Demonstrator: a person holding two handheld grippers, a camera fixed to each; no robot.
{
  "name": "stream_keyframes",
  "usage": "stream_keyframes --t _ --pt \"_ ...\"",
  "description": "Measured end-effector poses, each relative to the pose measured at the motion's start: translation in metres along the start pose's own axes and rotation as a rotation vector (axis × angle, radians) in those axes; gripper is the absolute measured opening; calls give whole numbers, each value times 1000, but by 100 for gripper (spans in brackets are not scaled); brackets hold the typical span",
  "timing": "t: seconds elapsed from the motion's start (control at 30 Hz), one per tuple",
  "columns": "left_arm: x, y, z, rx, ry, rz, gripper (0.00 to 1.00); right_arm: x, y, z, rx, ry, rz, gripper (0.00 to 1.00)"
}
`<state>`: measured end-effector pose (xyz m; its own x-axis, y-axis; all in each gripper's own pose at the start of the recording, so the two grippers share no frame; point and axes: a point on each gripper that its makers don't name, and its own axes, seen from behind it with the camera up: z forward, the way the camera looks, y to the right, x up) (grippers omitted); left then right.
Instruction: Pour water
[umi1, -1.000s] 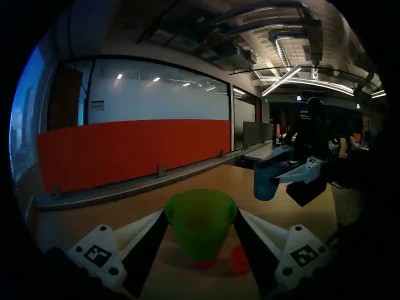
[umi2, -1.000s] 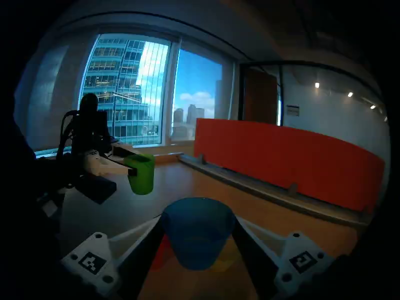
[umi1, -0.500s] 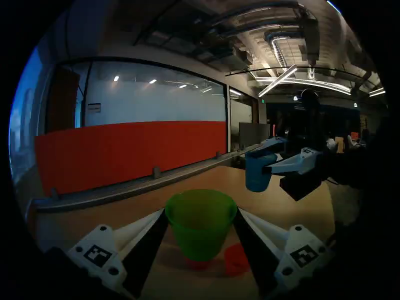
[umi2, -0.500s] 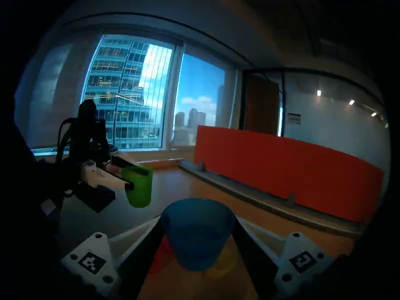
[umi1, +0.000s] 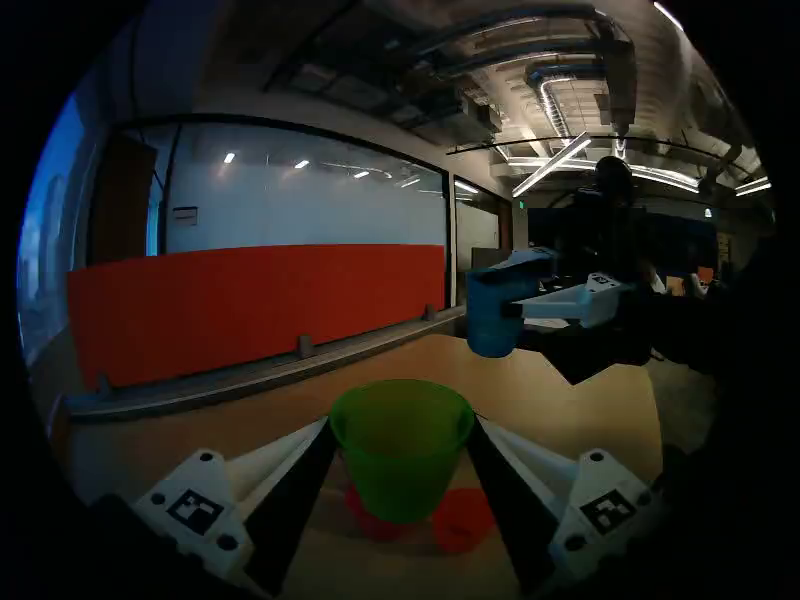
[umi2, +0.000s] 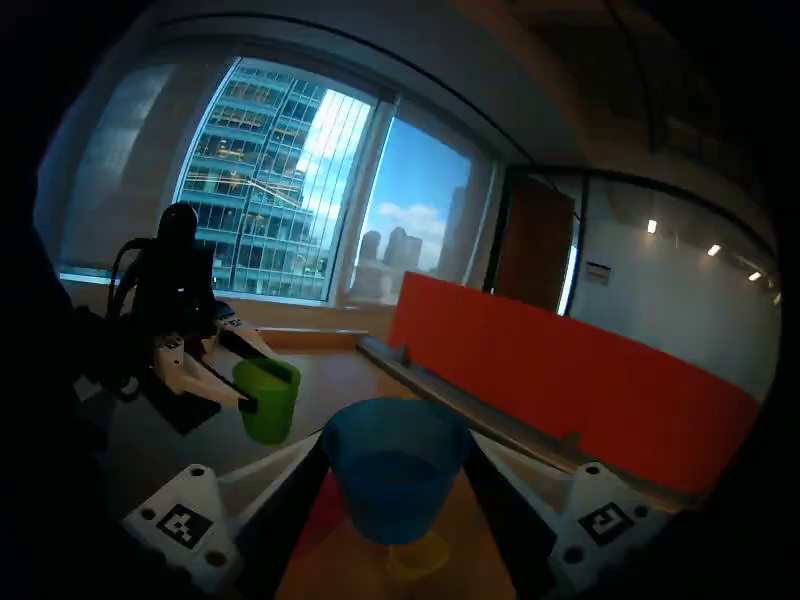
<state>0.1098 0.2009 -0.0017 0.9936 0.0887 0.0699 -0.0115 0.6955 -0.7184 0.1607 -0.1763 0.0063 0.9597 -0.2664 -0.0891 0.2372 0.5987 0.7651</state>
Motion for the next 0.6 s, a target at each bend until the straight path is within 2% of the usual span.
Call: stream_keyframes --t 0.3,0.6 --pt "1 6 0 -8 2 2 88 22 1 11 12 27 -80 92" --pt "2 10 1 -17 4 1 88 39 5 20 6 41 -203 91"
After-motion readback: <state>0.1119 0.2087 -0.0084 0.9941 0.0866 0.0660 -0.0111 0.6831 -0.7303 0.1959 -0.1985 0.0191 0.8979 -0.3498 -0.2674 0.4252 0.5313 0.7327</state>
